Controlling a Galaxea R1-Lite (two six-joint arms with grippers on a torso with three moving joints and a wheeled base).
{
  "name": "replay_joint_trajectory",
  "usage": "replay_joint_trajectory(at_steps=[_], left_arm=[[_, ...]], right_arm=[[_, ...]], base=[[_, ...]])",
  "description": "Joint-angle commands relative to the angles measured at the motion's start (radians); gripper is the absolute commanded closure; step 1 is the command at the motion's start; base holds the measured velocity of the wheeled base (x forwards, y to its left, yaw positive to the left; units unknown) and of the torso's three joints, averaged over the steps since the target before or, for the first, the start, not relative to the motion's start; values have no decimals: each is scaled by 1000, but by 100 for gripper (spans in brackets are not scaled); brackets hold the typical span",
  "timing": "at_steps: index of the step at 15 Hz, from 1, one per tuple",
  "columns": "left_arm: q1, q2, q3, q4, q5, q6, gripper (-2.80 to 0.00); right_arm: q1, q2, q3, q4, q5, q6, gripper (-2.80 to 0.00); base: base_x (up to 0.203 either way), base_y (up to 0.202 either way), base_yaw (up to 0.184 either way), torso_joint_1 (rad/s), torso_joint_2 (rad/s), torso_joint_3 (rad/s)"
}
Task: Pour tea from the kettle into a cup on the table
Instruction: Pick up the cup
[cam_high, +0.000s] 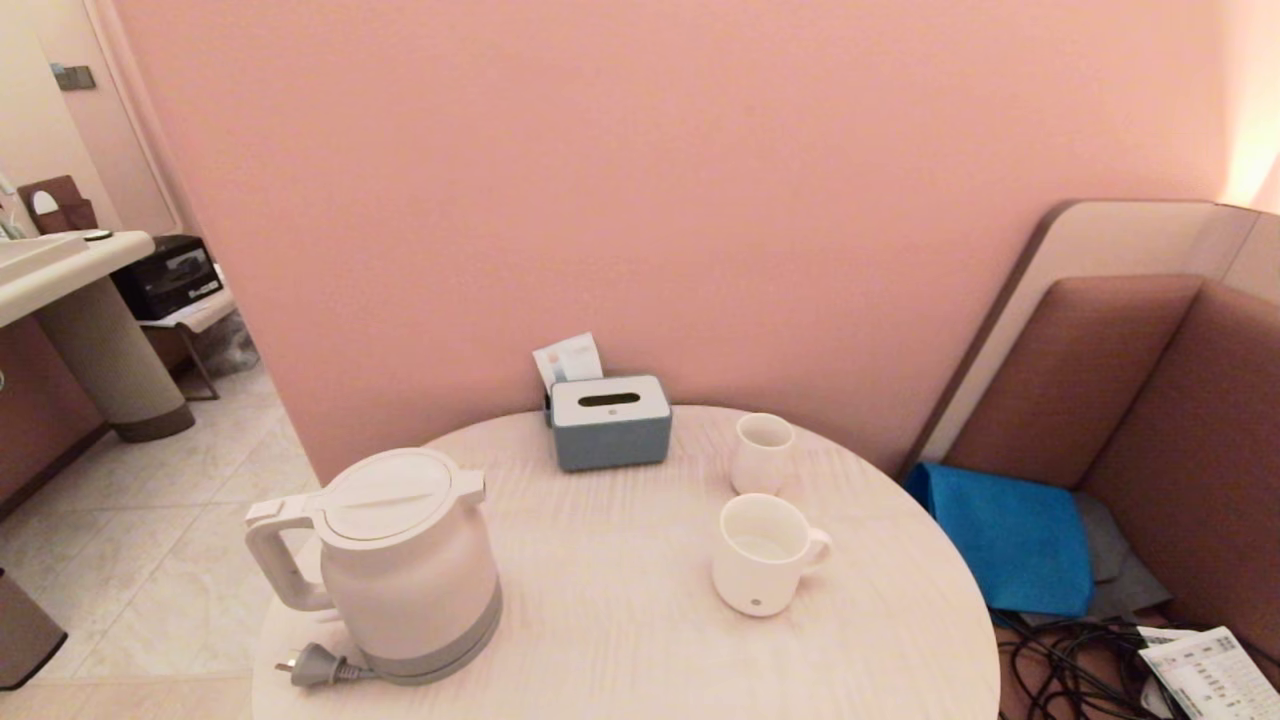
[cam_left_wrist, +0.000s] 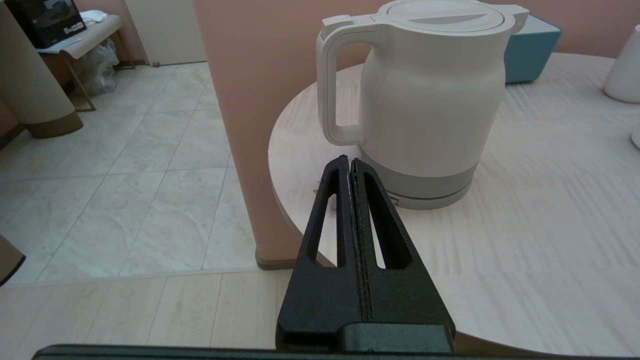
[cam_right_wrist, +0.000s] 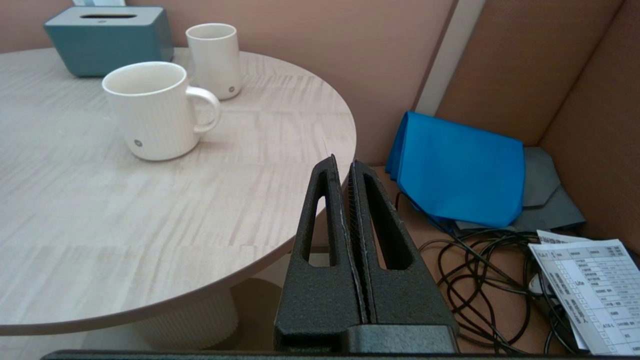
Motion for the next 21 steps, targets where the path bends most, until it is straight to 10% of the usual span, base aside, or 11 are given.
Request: replay_joint_trajectory(at_steps=[1, 21], left_arm=[[0, 1, 0, 0, 0, 0, 0], [0, 1, 0, 0, 0, 0, 0]], right_arm=[[0, 1, 0, 0, 0, 0, 0], [0, 1, 0, 2, -2, 6, 0]], base=[[0, 0, 0, 0, 0, 0], [0, 0, 0, 0, 0, 0]])
